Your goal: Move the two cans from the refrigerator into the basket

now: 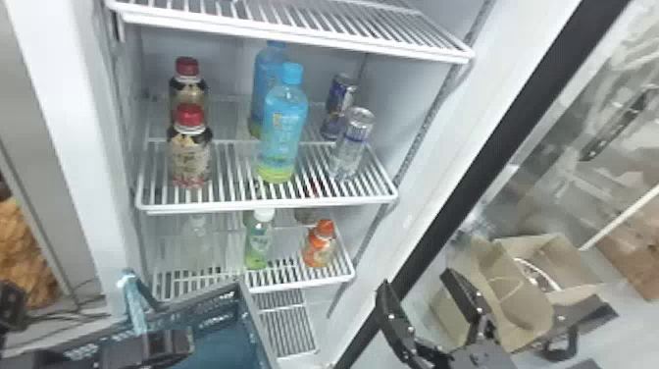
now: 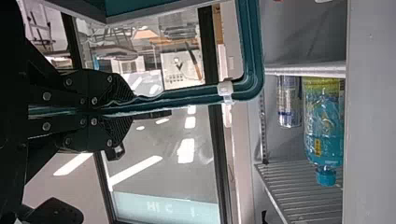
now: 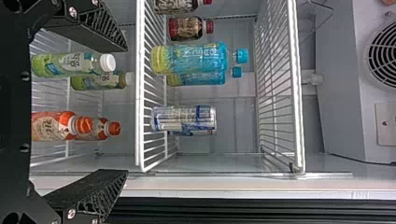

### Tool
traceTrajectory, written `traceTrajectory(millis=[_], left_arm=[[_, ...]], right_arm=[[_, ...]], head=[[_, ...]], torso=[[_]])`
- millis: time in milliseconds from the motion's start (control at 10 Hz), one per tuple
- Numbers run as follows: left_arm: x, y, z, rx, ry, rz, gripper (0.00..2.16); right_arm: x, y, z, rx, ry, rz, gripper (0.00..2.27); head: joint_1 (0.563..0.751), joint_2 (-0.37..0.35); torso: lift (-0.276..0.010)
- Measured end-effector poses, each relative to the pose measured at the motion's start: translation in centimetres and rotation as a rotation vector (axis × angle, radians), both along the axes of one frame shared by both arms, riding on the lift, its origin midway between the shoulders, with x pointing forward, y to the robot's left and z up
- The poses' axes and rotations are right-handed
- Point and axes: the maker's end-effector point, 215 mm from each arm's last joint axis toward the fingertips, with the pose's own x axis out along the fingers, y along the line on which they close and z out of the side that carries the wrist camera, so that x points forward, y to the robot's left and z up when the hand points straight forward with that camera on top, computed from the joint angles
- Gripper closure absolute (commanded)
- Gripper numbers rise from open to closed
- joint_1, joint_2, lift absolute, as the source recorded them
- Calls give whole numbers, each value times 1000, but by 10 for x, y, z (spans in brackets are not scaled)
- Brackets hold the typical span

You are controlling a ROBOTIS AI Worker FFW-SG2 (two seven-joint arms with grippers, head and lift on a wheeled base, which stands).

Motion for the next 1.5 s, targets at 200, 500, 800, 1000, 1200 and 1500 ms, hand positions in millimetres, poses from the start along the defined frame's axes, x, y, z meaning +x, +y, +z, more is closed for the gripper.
traceTrajectory(millis=[200,500,800,1000,1200,1500], left_arm=[[0,0,0,1,-2,-1,1190],[0,-1,0,3,-2,-4,1190],[0,0,0,2,0,-1,1190],[0,0,0,1,0,0,1190],[0,1,0,1,-1,1,1190],[0,1,0,1,0,2,1190]], right_arm=[[4,0,4,-6,-13,8,130],[10,1,10,-3,-28,17,130],[19,1,12,-12,-23,17,128],[33,0,16,-28,-41,15,130],[48,-3,13,-36,-46,9,130],[71,-9,1,-52,-48,-10,130]], head=[[695,-346],[695,-344],[695,-335],[695,-330],[695,-325],[695,-322]], torso=[[-25],[-25],[-25],[-25],[-25],[-25]])
